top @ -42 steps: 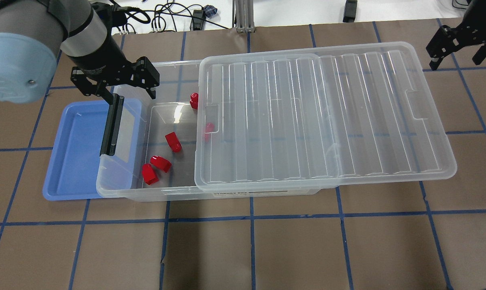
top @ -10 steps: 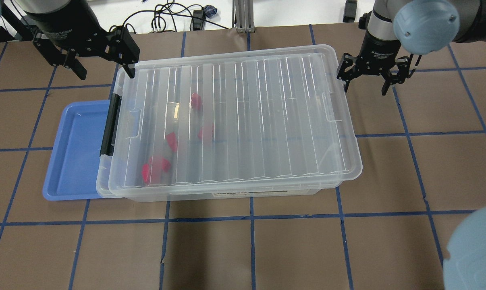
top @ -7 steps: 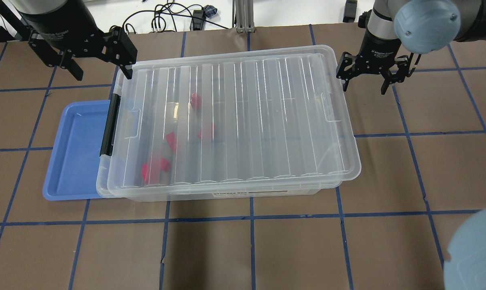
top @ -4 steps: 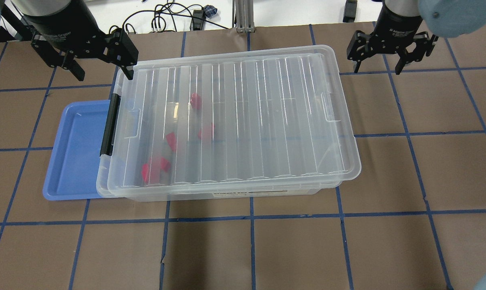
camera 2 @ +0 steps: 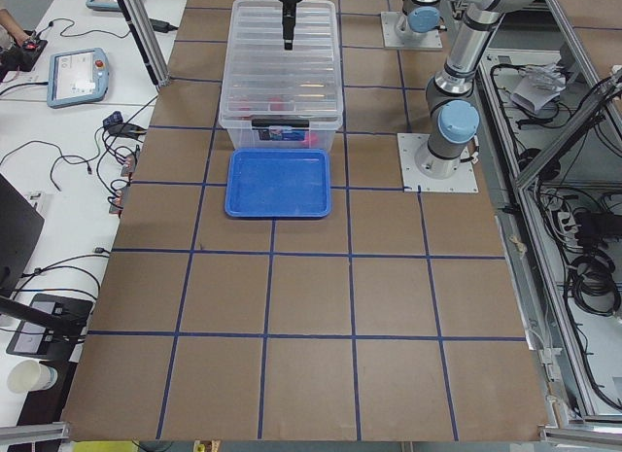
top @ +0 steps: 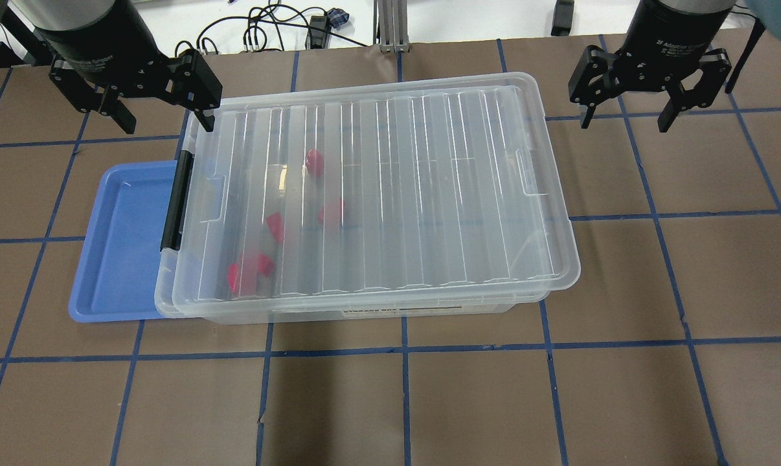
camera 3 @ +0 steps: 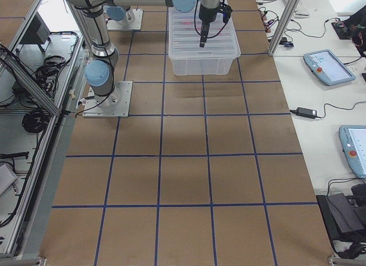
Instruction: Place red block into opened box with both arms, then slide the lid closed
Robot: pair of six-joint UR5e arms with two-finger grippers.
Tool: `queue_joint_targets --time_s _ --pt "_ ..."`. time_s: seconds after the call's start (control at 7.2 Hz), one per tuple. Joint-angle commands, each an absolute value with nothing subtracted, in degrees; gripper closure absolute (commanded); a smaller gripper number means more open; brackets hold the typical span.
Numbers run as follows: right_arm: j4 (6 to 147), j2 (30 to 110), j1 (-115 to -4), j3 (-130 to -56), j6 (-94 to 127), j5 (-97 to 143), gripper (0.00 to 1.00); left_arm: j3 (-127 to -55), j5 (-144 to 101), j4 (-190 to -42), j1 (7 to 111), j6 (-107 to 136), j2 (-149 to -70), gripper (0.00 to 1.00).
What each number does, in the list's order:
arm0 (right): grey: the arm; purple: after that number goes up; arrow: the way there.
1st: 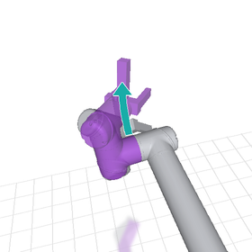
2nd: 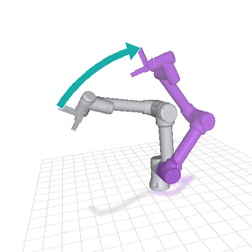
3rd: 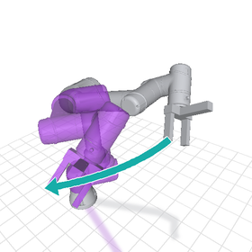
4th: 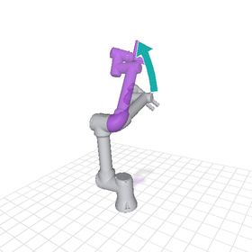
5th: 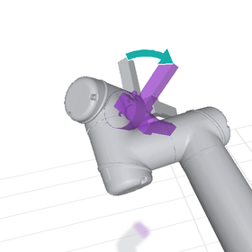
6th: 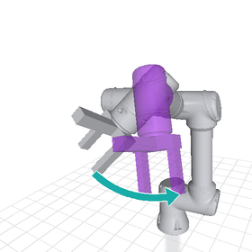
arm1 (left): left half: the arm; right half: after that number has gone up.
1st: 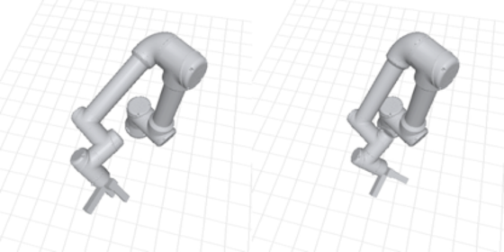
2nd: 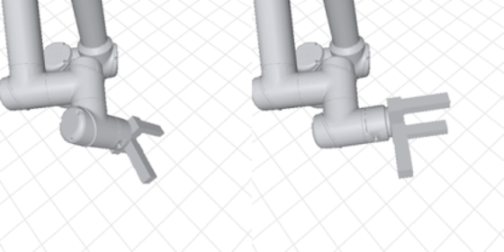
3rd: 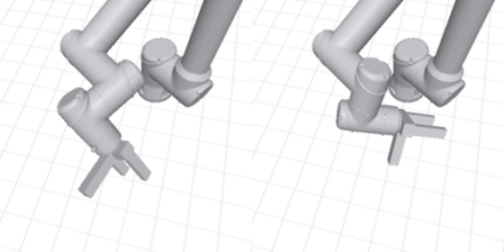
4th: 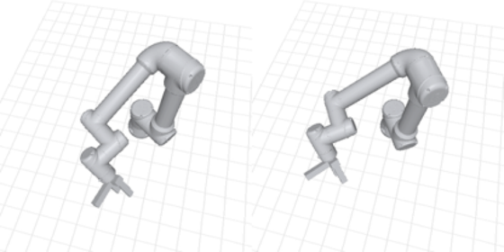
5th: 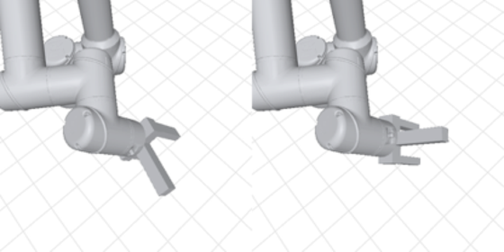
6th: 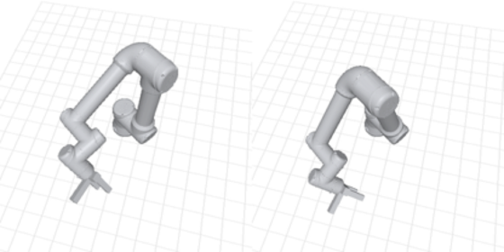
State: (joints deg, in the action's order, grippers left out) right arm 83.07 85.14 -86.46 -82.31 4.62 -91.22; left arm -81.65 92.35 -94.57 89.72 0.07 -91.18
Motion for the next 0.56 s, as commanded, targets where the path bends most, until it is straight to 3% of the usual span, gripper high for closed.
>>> queue_joint_targets --time_s 0.0,0.42 --pt "83.23 85.52 -87.62 -83.22 4.75 -90.79 0.00 -81.03 92.29 -94.40 89.38 0.17 -91.93 0.00" --pt "83.41 86.83 -87.89 -84.73 4.75 -90.79 0.00 -81.47 92.46 -94.48 90.00 0.44 -91.50 0.00"
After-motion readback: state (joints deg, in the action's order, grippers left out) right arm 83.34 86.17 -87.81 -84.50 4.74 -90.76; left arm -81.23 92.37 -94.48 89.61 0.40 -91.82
